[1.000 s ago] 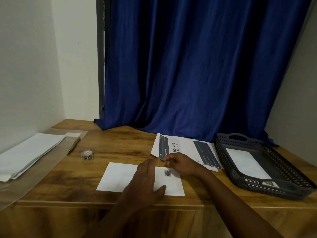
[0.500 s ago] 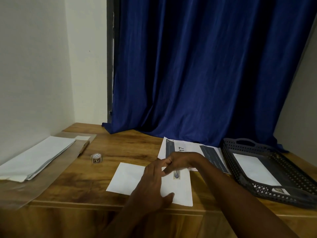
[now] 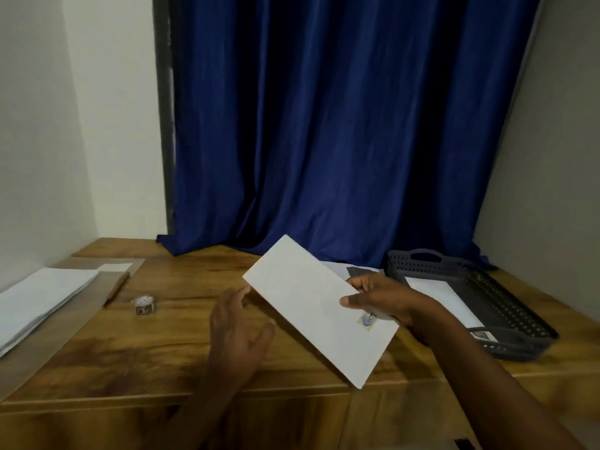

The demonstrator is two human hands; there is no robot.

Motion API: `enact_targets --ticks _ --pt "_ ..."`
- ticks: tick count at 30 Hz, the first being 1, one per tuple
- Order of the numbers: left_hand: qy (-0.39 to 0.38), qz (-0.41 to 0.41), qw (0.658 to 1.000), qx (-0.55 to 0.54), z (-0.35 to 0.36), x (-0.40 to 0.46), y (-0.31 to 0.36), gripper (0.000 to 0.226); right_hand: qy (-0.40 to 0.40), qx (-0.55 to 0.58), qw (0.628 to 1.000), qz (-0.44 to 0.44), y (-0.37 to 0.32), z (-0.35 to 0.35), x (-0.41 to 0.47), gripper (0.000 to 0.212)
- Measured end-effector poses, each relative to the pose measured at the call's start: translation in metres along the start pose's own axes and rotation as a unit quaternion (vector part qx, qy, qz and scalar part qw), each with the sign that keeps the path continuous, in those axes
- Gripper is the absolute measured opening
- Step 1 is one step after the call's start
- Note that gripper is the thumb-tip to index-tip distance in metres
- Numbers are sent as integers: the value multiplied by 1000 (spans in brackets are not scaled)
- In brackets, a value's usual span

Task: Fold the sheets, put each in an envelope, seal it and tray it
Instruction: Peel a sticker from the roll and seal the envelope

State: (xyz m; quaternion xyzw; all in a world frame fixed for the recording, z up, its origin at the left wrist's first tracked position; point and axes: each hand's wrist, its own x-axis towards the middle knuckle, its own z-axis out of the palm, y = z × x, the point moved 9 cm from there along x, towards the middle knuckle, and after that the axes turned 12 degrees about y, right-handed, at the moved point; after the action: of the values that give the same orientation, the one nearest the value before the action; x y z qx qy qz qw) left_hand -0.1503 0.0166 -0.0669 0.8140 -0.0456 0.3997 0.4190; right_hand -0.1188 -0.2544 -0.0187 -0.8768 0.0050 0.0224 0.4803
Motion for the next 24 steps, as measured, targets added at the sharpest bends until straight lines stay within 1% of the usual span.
enact_targets --ticks 2,3,5,7,8,9,12,15,17,20,22,24 --pt "-21 55 998 25 12 0 8 78 39 67 997 -4 9 -32 -19 19" --pt "-45 69 996 32 22 -2 14 79 62 83 995 -8 14 -49 -25 17" --pt "-122 86 989 20 49 -10 34 79 124 93 988 -14 26 -88 -30 16" --pt "-216 96 972 -5 79 -26 56 75 190 106 976 -11 42 -126 -31 18" --pt "-252 100 962 -14 93 -34 65 71 221 120 968 -5 50 -144 -32 19" --pt "-271 108 956 -24 103 -41 73 66 250 135 959 2 59 -160 -33 20" --pt "-286 151 946 -24 127 -49 89 51 323 144 935 32 84 -202 -35 19" --pt "-283 189 940 11 138 -53 89 47 361 109 924 64 108 -233 -30 22" --pt "-275 200 940 11 138 -56 87 46 367 81 923 87 119 -246 -26 23" --pt "-272 207 940 2 136 -60 87 57 346 9 928 136 133 -253 -16 26" --pt "-272 208 940 3 137 -61 85 57 341 -37 927 155 137 -254 -9 37" --pt "-270 214 939 5 138 -60 85 51 332 -95 924 166 137 -251 -3 47"
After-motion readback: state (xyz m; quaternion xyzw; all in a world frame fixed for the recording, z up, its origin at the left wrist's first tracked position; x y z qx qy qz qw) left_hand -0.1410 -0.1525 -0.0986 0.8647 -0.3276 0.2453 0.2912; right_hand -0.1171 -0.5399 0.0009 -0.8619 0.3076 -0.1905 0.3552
